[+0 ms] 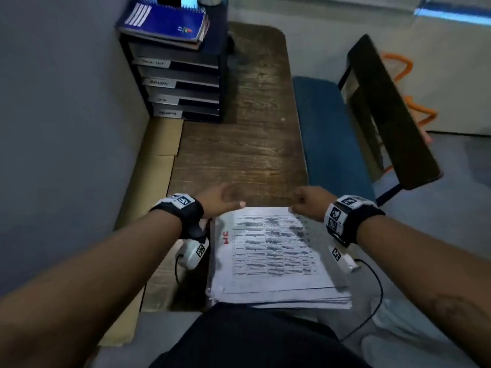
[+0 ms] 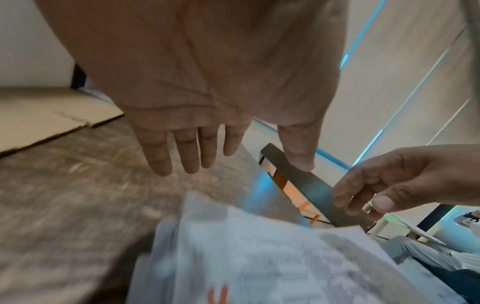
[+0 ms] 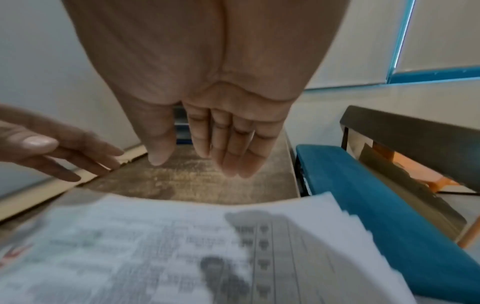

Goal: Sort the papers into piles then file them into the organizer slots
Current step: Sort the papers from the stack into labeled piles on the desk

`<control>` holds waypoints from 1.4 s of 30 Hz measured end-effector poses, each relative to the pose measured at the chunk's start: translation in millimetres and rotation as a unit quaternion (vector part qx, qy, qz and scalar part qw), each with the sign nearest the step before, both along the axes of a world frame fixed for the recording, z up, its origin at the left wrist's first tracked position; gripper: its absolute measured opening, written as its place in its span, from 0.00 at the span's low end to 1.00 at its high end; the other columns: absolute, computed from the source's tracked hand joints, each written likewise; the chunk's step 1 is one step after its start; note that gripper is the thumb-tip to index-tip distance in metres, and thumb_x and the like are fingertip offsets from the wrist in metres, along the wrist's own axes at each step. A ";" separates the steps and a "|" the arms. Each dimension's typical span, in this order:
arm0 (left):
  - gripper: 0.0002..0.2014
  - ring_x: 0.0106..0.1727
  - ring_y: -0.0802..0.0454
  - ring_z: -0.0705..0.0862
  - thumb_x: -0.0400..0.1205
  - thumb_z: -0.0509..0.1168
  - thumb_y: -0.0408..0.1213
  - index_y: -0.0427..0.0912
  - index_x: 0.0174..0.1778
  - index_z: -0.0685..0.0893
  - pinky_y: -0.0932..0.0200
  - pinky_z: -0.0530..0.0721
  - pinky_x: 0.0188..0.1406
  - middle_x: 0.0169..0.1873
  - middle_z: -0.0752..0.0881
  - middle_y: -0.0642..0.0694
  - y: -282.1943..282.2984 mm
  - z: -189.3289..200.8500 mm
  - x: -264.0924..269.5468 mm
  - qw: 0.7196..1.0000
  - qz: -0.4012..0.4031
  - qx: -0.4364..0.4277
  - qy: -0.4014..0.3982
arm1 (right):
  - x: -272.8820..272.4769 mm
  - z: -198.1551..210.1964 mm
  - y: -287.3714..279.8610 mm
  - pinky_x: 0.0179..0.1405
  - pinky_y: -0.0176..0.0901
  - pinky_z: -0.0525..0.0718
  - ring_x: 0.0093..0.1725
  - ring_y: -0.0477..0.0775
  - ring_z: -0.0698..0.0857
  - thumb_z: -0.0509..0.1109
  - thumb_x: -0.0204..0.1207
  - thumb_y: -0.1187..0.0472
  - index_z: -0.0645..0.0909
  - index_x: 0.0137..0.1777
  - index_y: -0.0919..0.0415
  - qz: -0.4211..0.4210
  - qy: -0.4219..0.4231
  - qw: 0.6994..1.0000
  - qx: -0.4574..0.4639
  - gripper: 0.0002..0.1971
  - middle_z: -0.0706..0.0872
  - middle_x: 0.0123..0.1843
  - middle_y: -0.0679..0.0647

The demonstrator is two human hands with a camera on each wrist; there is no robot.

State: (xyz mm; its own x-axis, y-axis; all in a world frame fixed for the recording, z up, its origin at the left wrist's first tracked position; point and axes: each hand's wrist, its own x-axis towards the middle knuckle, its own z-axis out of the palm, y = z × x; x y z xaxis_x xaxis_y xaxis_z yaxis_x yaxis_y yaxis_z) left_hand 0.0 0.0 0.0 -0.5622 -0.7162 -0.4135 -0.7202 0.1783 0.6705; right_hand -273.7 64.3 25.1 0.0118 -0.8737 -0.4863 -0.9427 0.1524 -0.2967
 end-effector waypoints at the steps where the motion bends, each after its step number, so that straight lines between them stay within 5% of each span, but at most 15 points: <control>1: 0.37 0.78 0.47 0.71 0.82 0.68 0.55 0.52 0.85 0.62 0.63 0.67 0.65 0.78 0.72 0.52 6.9 -6.4 2.8 1.000 -0.006 0.003 -0.011 | 1.8 -10.2 2.3 0.48 0.36 0.74 0.61 0.57 0.83 0.74 0.77 0.50 0.81 0.64 0.58 -0.003 0.003 1.000 0.020 0.20 0.85 0.63 0.55; 4: 0.42 0.80 0.41 0.67 0.79 0.71 0.57 0.52 0.86 0.58 0.55 0.68 0.73 0.82 0.65 0.40 19.2 -41.7 14.3 0.996 -0.018 -0.001 -0.089 | 8.0 -34.8 10.5 0.57 0.36 0.75 0.67 0.55 0.82 0.75 0.75 0.51 0.77 0.73 0.58 -0.004 0.009 0.998 0.054 0.27 0.81 0.71 0.54; 8: 0.48 0.75 0.37 0.71 0.72 0.79 0.50 0.51 0.85 0.61 0.52 0.72 0.72 0.75 0.69 0.39 27.5 -70.6 19.7 0.991 0.037 0.012 -0.129 | 16.5 -59.3 8.4 0.62 0.41 0.73 0.72 0.60 0.75 0.74 0.74 0.50 0.76 0.66 0.53 0.067 0.044 0.995 0.062 0.22 0.76 0.73 0.59; 11: 0.45 0.72 0.38 0.74 0.71 0.81 0.42 0.51 0.82 0.64 0.51 0.75 0.69 0.73 0.71 0.41 32.4 -75.1 15.0 0.990 0.082 0.000 -0.113 | 16.7 -69.4 8.9 0.73 0.50 0.70 0.78 0.62 0.67 0.73 0.76 0.48 0.64 0.81 0.58 0.098 0.072 0.990 0.068 0.37 0.66 0.81 0.60; 16: 0.32 0.60 0.41 0.81 0.74 0.78 0.38 0.50 0.72 0.72 0.52 0.82 0.58 0.67 0.73 0.45 35.9 -74.3 6.5 0.983 0.138 -0.043 -0.115 | 9.4 -80.4 5.1 0.71 0.57 0.74 0.76 0.64 0.68 0.73 0.72 0.41 0.60 0.82 0.54 0.130 0.075 0.989 0.019 0.42 0.65 0.81 0.57; 19: 0.12 0.53 0.46 0.79 0.75 0.75 0.33 0.46 0.50 0.81 0.60 0.80 0.52 0.57 0.74 0.48 37.8 -74.2 3.4 0.976 0.173 -0.098 -0.090 | 6.2 -83.0 2.2 0.72 0.58 0.70 0.76 0.64 0.67 0.73 0.71 0.39 0.60 0.82 0.54 0.150 0.086 0.985 0.004 0.43 0.66 0.80 0.57; 22: 0.09 0.54 0.46 0.80 0.74 0.77 0.37 0.49 0.42 0.83 0.54 0.81 0.55 0.53 0.80 0.49 37.6 -73.6 -1.8 0.971 0.200 -0.104 -0.079 | 5.2 -86.4 -3.3 0.73 0.59 0.66 0.77 0.61 0.65 0.72 0.72 0.37 0.63 0.80 0.54 0.163 0.074 0.984 -0.007 0.41 0.67 0.78 0.55; 25: 0.09 0.38 0.48 0.83 0.79 0.74 0.39 0.42 0.46 0.80 0.57 0.80 0.40 0.38 0.86 0.47 34.2 -68.9 -3.0 0.956 0.293 -0.003 0.005 | 6.1 -87.7 -18.2 0.67 0.56 0.70 0.71 0.58 0.69 0.74 0.72 0.42 0.75 0.68 0.53 0.145 0.016 0.988 -0.049 0.28 0.73 0.67 0.52; 28: 0.13 0.37 0.50 0.81 0.80 0.73 0.42 0.41 0.43 0.75 0.55 0.77 0.40 0.35 0.84 0.45 29.7 -67.0 2.7 0.928 0.359 0.034 0.090 | 7.1 -84.8 -34.3 0.52 0.48 0.74 0.58 0.58 0.78 0.76 0.73 0.50 0.72 0.48 0.52 0.129 -0.054 0.988 -0.068 0.14 0.74 0.51 0.49; 30: 0.10 0.40 0.48 0.85 0.80 0.73 0.40 0.38 0.46 0.80 0.53 0.82 0.44 0.39 0.88 0.43 30.6 -61.4 4.6 0.909 0.392 0.050 0.134 | 8.5 -82.8 -43.1 0.45 0.46 0.76 0.51 0.58 0.83 0.76 0.74 0.53 0.73 0.46 0.53 0.121 -0.102 0.987 -0.036 0.13 0.81 0.47 0.51; 33: 0.08 0.34 0.49 0.82 0.82 0.72 0.38 0.40 0.46 0.79 0.56 0.82 0.36 0.36 0.85 0.42 31.7 -59.0 4.6 0.881 0.422 0.074 0.201 | 11.0 -79.0 -54.2 0.53 0.45 0.82 0.52 0.54 0.86 0.78 0.73 0.54 0.82 0.55 0.55 0.129 -0.160 0.978 0.044 0.14 0.87 0.52 0.50; 37: 0.08 0.29 0.52 0.78 0.85 0.68 0.40 0.44 0.44 0.75 0.57 0.79 0.29 0.31 0.80 0.46 24.6 -73.7 8.5 0.868 0.430 0.092 0.230 | 10.4 -77.9 -67.1 0.58 0.46 0.83 0.55 0.52 0.88 0.75 0.76 0.53 0.85 0.61 0.56 0.146 -0.131 0.973 0.119 0.15 0.90 0.55 0.48; 41: 0.08 0.35 0.50 0.78 0.87 0.64 0.42 0.42 0.48 0.75 0.58 0.80 0.30 0.36 0.78 0.44 13.6 -79.7 13.6 0.861 0.434 0.105 0.243 | -0.5 -66.3 -87.2 0.42 0.41 0.77 0.47 0.52 0.85 0.75 0.76 0.55 0.82 0.43 0.53 0.121 -0.084 0.987 0.058 0.05 0.86 0.43 0.47; 42: 0.07 0.34 0.51 0.78 0.87 0.63 0.42 0.43 0.49 0.75 0.59 0.80 0.29 0.36 0.78 0.45 7.1 -78.8 15.6 0.860 0.441 0.098 0.238 | -7.0 -62.7 -91.6 0.36 0.40 0.75 0.44 0.52 0.83 0.76 0.75 0.54 0.79 0.37 0.51 0.118 -0.066 0.989 0.054 0.09 0.83 0.39 0.45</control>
State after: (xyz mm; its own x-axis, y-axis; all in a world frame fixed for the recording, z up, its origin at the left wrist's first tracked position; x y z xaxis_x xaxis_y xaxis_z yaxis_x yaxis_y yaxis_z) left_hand 15.6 7.1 -78.8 0.0247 -0.8936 -0.4482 -0.1537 -0.4464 0.8816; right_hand -280.7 -27.3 -37.6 0.2782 -0.7819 -0.5579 -0.9104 -0.0294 -0.4127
